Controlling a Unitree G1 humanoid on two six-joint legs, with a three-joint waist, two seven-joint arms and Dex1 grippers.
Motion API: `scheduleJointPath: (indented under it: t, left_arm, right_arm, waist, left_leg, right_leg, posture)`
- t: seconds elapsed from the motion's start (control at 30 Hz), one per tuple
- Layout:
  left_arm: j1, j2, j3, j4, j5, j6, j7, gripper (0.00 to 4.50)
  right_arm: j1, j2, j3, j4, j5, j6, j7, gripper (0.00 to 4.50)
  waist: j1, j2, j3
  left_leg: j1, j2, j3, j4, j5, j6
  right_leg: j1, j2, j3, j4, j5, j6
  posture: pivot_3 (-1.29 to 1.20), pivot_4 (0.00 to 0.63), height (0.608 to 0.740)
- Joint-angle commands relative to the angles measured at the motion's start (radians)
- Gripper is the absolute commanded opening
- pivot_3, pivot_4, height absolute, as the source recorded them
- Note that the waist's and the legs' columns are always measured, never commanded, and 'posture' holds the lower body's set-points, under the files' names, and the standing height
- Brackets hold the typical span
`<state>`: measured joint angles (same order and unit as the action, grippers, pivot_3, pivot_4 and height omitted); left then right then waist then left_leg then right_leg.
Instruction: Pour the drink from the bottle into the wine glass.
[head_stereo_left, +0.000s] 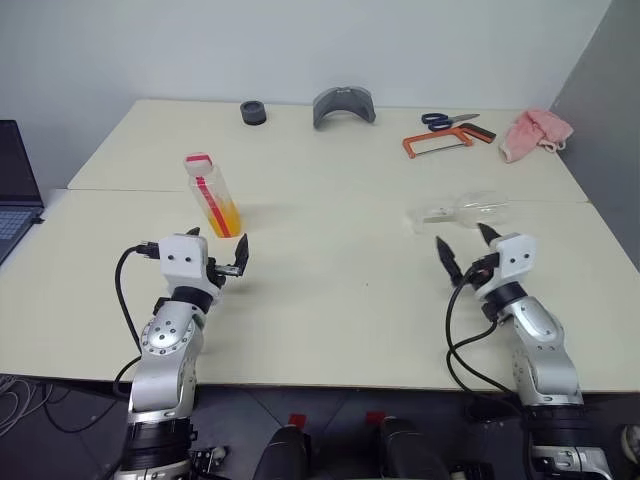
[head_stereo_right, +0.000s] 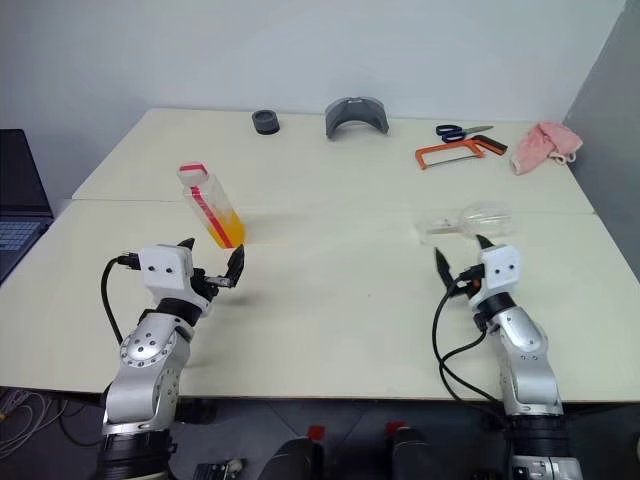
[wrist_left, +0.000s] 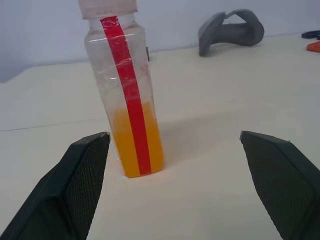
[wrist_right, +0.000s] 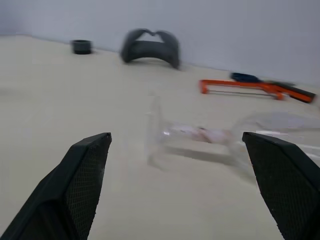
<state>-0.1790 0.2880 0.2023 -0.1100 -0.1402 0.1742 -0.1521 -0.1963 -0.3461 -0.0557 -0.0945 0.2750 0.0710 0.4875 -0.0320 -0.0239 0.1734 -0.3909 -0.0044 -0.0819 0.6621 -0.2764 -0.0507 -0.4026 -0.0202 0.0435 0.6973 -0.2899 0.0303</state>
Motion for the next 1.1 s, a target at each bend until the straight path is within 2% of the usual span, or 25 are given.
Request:
scheduleJointPath:
  t: [0.03,0.2,0.33,0.63,1.1]
  left_arm:
    - [-0.059,-0.007,0.017,-0.007,0.026,0.022,0.065,4.47]
    - [-0.111,0.0,0.015,0.015,0.025,0.057,0.081,4.47]
    - [-0.147,0.006,0.024,0.043,0.027,0.07,0.092,4.47]
    - [-0.218,0.01,0.039,0.115,0.032,0.08,0.111,4.47]
    - [-0.405,0.038,0.032,0.355,0.063,0.032,0.133,4.47]
  right_arm:
    - [-0.031,-0.048,0.047,-0.165,0.116,0.149,0.112,4.5]
    - [-0.081,-0.097,0.084,-0.253,0.179,0.3,0.159,4.5]
    - [-0.109,-0.111,0.103,-0.279,0.191,0.351,0.178,4.5]
    - [-0.148,-0.093,0.114,-0.283,0.191,0.373,0.174,4.5]
    - [-0.191,-0.064,0.126,-0.276,0.19,0.382,0.18,4.5]
  waist:
    - [0.0,0.0,0.0]
    - [0.002,0.0,0.0]
    - [0.001,-0.001,0.0]
    - [0.002,-0.001,0.0]
    - [0.002,-0.001,0.001]
  left_leg:
    - [0.0,0.0,-0.001,0.0,0.0,0.0]
    - [-0.001,-0.001,-0.002,0.0,0.0,0.0]
    - [-0.001,-0.001,-0.002,0.0,0.0,0.0]
    - [-0.002,-0.001,-0.002,0.001,0.0,0.0]
    - [-0.002,-0.001,-0.002,0.001,0.0,0.0]
  right_leg:
    - [0.0,0.0,0.0,0.0,0.0,0.0]
    - [0.0,-0.001,-0.001,0.0,0.0,0.0]
    - [0.0,0.0,-0.001,-0.001,0.0,0.0]
    - [-0.001,0.0,-0.001,-0.001,0.0,0.0]
    - [-0.001,-0.001,-0.002,-0.001,0.0,0.0]
  posture:
    - [0.0,0.15,0.74]
    - [0.0,0.15,0.74]
    - [0.0,0.15,0.74]
    - [0.0,0.15,0.74]
    - [0.0,0.15,0.74]
